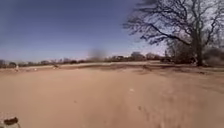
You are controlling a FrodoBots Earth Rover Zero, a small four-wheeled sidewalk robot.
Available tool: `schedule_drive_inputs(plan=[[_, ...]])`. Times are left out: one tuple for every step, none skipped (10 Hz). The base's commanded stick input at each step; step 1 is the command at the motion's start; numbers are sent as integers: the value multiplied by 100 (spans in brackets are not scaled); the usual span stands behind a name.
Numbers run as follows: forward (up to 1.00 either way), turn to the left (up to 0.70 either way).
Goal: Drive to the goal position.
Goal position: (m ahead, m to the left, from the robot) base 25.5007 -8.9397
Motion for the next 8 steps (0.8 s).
schedule_drive_inputs(plan=[[100, -27], [100, 0], [100, 0], [100, 0], [100, 0], [100, 0], [100, 0], [100, 0]])
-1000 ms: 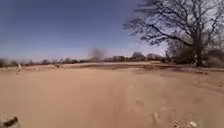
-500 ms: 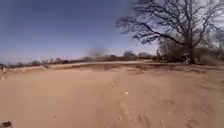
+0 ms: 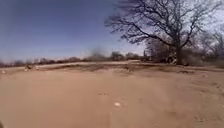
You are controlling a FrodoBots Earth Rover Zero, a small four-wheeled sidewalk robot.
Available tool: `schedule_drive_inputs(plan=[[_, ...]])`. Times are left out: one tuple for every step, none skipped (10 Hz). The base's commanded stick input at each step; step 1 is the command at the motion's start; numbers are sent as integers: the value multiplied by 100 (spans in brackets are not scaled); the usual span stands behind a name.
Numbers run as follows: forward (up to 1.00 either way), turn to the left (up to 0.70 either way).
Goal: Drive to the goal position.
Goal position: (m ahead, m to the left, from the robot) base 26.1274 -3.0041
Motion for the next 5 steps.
schedule_drive_inputs(plan=[[100, 0], [100, 0], [100, 0], [100, 0], [100, 0]])
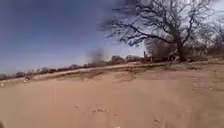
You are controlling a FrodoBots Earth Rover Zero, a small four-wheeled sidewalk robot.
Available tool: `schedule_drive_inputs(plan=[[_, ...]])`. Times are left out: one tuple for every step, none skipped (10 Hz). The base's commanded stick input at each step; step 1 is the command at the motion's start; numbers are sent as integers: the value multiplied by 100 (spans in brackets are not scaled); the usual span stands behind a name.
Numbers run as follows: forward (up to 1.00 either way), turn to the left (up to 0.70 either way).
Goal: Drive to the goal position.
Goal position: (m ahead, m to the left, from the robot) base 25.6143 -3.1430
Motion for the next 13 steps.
schedule_drive_inputs(plan=[[100, 0], [100, 0], [100, 0], [100, 0], [100, 0], [100, 0], [100, 0], [100, 0], [100, 0], [100, 0], [100, 0], [100, 0], [100, 0]])
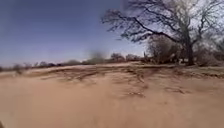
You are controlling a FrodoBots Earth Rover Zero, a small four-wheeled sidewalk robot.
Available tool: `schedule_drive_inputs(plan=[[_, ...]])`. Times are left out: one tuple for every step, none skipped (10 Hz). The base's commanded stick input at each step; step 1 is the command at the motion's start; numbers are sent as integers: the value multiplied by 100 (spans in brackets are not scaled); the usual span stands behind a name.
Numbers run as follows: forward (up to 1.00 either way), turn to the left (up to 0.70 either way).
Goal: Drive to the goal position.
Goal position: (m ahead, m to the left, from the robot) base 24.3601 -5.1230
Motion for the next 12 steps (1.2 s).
schedule_drive_inputs(plan=[[100, 0], [100, 0], [100, 0], [100, 0], [100, 0], [100, 0], [100, 0], [100, 0], [100, 0], [100, 0], [100, 0], [100, 0]])
